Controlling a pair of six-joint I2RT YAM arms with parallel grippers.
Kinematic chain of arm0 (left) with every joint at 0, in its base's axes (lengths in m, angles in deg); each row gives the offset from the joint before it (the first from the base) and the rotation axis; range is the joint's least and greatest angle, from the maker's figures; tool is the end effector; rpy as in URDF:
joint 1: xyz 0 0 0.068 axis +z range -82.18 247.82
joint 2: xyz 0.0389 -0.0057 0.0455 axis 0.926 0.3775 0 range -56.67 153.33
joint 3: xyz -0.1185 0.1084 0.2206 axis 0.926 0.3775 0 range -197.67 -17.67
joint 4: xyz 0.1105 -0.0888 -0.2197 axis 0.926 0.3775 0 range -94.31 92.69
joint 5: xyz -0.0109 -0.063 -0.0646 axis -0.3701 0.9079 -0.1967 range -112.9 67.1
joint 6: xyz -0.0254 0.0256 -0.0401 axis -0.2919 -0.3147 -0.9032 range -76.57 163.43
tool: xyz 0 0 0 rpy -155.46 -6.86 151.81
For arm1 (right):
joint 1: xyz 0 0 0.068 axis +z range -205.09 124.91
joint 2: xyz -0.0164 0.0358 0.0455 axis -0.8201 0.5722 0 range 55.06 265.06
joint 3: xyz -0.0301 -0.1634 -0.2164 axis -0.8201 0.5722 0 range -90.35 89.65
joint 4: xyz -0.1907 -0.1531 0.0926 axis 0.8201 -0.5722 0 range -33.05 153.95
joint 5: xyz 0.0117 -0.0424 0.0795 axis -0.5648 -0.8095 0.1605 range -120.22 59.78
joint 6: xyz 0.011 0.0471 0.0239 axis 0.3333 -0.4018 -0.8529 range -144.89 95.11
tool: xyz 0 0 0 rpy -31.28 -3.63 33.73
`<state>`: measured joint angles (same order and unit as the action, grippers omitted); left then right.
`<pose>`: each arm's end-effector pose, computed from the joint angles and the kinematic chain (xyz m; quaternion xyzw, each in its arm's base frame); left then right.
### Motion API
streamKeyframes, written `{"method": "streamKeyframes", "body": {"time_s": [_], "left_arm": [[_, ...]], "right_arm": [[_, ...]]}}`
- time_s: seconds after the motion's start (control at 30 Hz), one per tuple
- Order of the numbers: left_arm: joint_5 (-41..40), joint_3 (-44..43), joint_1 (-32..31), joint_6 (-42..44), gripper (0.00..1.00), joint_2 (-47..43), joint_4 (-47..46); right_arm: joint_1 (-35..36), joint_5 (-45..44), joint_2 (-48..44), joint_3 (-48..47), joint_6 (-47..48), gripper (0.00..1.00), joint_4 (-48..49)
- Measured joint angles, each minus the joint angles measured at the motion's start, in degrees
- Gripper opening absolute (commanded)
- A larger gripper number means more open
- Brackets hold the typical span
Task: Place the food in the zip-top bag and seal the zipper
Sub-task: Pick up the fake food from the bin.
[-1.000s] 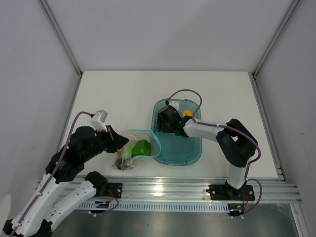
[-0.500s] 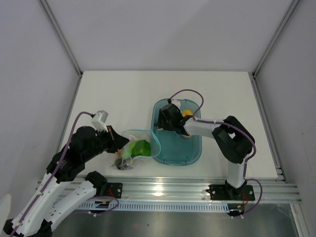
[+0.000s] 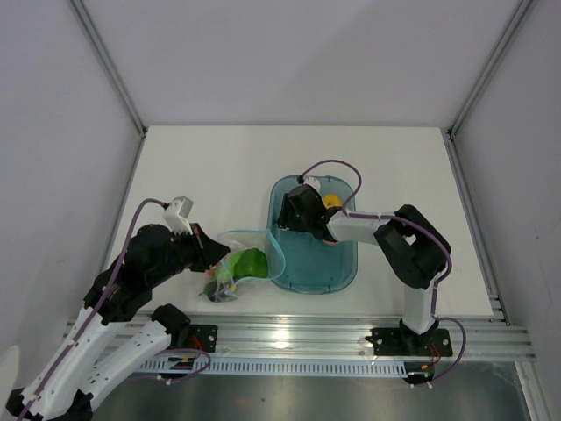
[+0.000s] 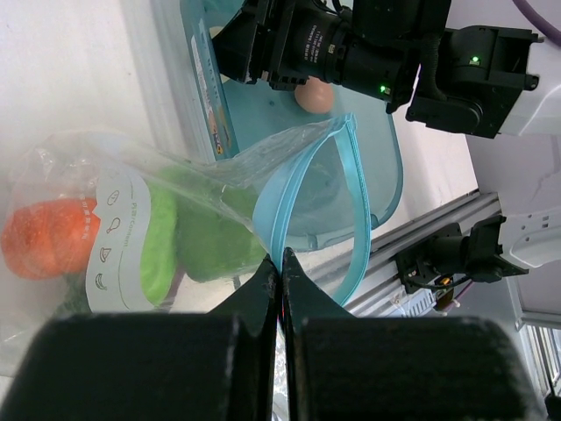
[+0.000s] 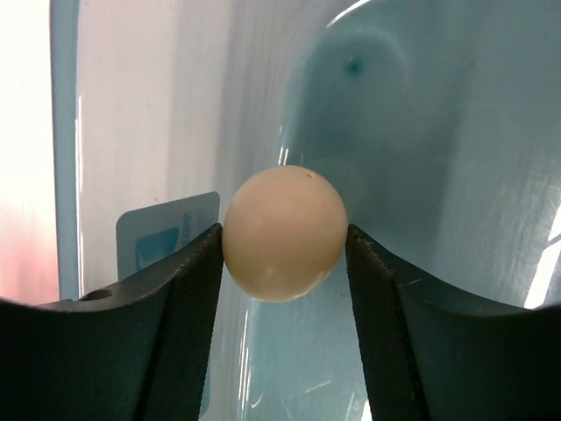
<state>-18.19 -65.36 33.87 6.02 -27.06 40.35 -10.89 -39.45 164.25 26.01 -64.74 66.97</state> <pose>0.0834 -0.0597 0.3280 -0.0040 0.8503 -0.3347 0.4062 0.2919 0.2760 0.1561 -0.0022 0.9130 0.2139 0.3473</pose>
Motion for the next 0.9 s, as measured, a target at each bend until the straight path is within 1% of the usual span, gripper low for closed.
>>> {"method": "streamKeyframes", "body": {"time_s": [0.07,0.1,0.13,0.17,0.3,0.37,0.43,0.53,0.73,0.9], "left_arm": [[0.0,0.0,0.0,0.0,0.01,0.0,0.0],[0.0,0.0,0.0,0.0,0.01,0.02,0.0],[0.0,0.0,0.0,0.0,0.01,0.02,0.0],[0.0,0.0,0.0,0.0,0.01,0.02,0.0],[0.0,0.0,0.0,0.0,0.01,0.28,-0.04],[0.02,0.0,0.0,0.0,0.01,0.5,-0.04],[0.0,0.0,0.0,0.0,0.01,0.66,-0.07],[0.0,0.0,0.0,0.0,0.01,0.74,-0.11],[0.0,0.0,0.0,0.0,0.01,0.9,-0.57],[0.02,0.04,0.0,0.0,0.01,1.88,-1.09]], "right_arm": [[-0.17,0.35,0.22,0.0,0.42,0.53,0.74],[-0.2,0.46,0.28,0.0,0.55,0.46,1.03],[-0.2,0.55,0.39,0.0,0.98,0.32,1.27],[-0.22,0.7,0.44,0.0,1.36,0.31,1.51],[-0.46,0.7,0.5,0.35,1.77,0.3,2.4],[-0.44,0.66,0.44,0.74,2.01,0.28,2.99],[-0.39,0.09,0.0,1.27,2.38,0.24,3.23],[0.11,-1.57,-2.21,2.78,2.95,0.22,1.81],[2.4,-5.38,-11.76,3.85,5.18,0.16,-3.45],[4.55,-6.1,-22.82,3.85,7.98,0.13,-7.28]]}}
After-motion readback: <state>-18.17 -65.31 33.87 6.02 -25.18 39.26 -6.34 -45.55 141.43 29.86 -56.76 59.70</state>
